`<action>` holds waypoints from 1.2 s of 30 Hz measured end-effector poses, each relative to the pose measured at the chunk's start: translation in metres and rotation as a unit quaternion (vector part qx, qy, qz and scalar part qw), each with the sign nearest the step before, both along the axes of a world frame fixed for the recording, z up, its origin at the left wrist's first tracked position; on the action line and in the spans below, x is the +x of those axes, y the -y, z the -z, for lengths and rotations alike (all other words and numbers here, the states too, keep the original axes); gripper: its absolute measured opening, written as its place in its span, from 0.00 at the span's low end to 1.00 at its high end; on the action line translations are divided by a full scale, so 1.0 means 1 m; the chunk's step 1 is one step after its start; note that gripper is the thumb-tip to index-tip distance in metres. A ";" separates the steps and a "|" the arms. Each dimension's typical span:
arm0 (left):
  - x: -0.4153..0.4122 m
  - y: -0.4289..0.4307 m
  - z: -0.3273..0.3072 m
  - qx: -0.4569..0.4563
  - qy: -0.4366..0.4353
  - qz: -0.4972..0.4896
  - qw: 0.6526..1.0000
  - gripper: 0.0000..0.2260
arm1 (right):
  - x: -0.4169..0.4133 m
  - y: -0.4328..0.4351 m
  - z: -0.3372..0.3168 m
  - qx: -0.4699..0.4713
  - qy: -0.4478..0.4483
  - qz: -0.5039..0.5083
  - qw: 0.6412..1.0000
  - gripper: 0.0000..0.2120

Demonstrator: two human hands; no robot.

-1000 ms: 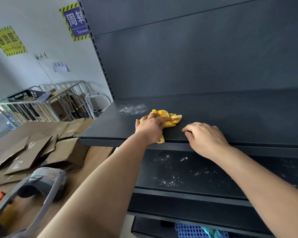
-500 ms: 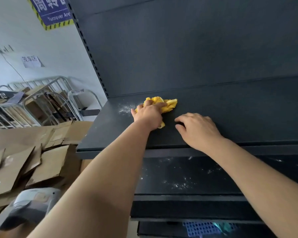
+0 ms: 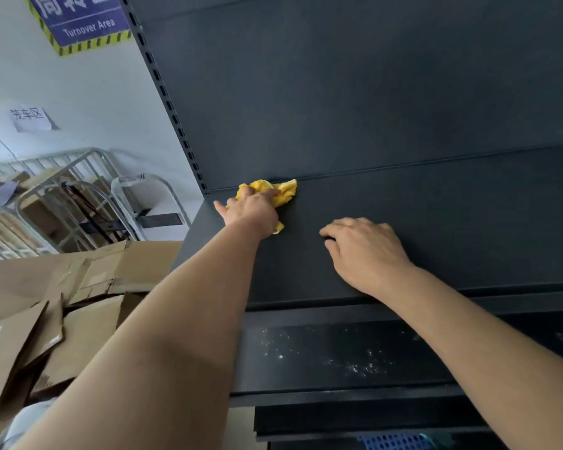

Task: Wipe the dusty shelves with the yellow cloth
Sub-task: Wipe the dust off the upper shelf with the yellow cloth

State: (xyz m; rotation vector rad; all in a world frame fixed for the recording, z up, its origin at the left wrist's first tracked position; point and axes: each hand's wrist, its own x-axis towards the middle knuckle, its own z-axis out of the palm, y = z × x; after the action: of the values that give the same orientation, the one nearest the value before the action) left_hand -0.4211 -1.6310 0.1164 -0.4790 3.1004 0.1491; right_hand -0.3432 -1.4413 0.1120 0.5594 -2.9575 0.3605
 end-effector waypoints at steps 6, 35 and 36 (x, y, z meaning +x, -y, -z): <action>0.003 0.032 0.003 -0.019 -0.006 -0.045 0.999 0.27 | 0.000 0.007 0.002 0.003 0.006 0.013 1.000 0.14; 0.170 0.021 -0.003 0.008 -0.040 -0.168 0.985 0.27 | 0.037 -0.036 -0.001 -0.025 0.001 -0.083 0.996 0.16; 0.171 0.014 -0.003 0.010 -0.038 -0.161 0.986 0.28 | 0.039 -0.042 -0.001 -0.027 0.002 -0.083 0.996 0.16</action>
State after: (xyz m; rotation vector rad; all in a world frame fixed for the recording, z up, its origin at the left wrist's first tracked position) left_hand -0.2498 -1.6447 0.1197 -0.9934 3.0641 0.2006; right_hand -0.3047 -1.3990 0.1126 0.8011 -2.9031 0.4552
